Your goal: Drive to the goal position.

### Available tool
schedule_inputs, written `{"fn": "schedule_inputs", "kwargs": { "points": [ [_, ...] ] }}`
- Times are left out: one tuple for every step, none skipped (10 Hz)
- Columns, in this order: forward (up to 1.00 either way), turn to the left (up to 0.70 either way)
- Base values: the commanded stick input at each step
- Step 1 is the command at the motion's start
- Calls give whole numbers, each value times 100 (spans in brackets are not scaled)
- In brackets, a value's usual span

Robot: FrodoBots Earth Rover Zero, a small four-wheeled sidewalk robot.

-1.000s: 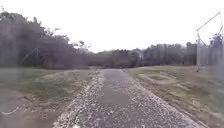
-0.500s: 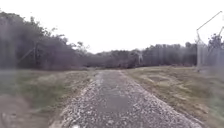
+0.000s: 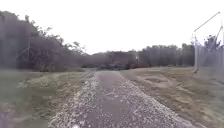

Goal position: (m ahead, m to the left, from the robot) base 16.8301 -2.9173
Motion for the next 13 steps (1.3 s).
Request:
{"fn": "schedule_inputs", "kwargs": {
  "points": [
    [45, 0],
    [45, 0],
    [45, 0],
    [45, 0],
    [45, 0],
    [45, 0],
    [45, 0],
    [45, 0],
    [45, 0],
    [45, 0],
    [45, 0],
    [45, 0],
    [45, 0]
  ]
}}
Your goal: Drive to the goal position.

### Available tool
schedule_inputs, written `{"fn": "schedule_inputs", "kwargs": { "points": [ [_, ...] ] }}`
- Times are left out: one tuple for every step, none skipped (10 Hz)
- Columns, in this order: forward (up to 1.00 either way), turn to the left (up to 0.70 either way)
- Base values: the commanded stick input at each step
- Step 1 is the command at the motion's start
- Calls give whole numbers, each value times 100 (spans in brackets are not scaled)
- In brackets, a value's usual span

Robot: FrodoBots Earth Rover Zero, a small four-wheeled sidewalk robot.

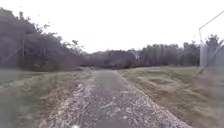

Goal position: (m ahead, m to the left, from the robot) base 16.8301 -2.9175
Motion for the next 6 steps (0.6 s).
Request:
{"fn": "schedule_inputs", "kwargs": {
  "points": [
    [45, 0],
    [45, 0],
    [45, 0],
    [45, 0],
    [45, 0],
    [45, 0]
  ]
}}
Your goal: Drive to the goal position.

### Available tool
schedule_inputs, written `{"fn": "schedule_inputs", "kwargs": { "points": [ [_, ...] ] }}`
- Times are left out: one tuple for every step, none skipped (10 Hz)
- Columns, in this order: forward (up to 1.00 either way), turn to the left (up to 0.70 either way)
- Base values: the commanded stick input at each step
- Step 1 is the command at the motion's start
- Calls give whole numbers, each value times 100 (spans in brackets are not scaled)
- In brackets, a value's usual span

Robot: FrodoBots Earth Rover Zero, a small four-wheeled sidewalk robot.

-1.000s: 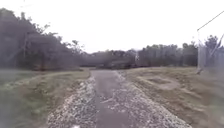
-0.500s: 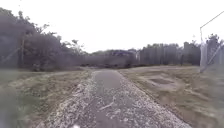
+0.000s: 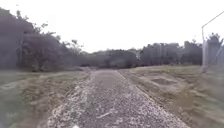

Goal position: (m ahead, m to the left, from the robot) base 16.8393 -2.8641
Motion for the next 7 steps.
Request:
{"fn": "schedule_inputs", "kwargs": {
  "points": [
    [45, 0],
    [45, 0],
    [45, 7],
    [45, 19],
    [45, 27],
    [45, 27],
    [45, 27]
  ]
}}
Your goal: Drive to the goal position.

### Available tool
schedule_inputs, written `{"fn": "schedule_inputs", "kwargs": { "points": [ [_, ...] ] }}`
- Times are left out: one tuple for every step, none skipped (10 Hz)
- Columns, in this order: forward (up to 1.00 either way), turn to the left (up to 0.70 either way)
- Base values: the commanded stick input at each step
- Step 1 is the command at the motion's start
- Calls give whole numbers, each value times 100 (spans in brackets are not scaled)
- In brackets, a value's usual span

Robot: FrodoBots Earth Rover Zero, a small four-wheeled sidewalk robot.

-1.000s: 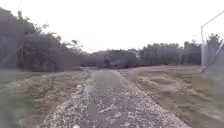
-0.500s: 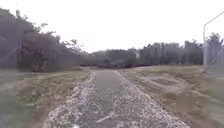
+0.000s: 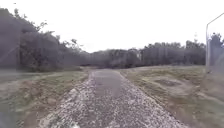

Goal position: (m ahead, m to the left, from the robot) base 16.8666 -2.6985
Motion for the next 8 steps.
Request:
{"fn": "schedule_inputs", "kwargs": {
  "points": [
    [45, 0],
    [45, 0],
    [45, 0],
    [45, 0],
    [45, 0],
    [45, 0],
    [45, 0],
    [45, 0]
  ]
}}
